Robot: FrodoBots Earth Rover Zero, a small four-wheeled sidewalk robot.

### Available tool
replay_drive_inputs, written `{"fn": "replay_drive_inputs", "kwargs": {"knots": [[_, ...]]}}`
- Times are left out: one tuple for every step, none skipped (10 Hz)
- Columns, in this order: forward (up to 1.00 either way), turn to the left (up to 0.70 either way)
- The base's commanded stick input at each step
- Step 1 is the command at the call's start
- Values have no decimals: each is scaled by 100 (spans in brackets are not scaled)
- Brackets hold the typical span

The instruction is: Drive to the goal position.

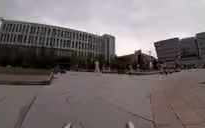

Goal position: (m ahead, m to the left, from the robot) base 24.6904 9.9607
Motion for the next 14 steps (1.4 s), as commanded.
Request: {"fn": "replay_drive_inputs", "kwargs": {"knots": [[70, 14], [70, 14], [70, 14], [70, 14], [70, 14], [70, 14], [70, 14], [70, 14], [70, 10], [70, 2], [70, 0], [70, 0], [70, 0], [70, 0]]}}
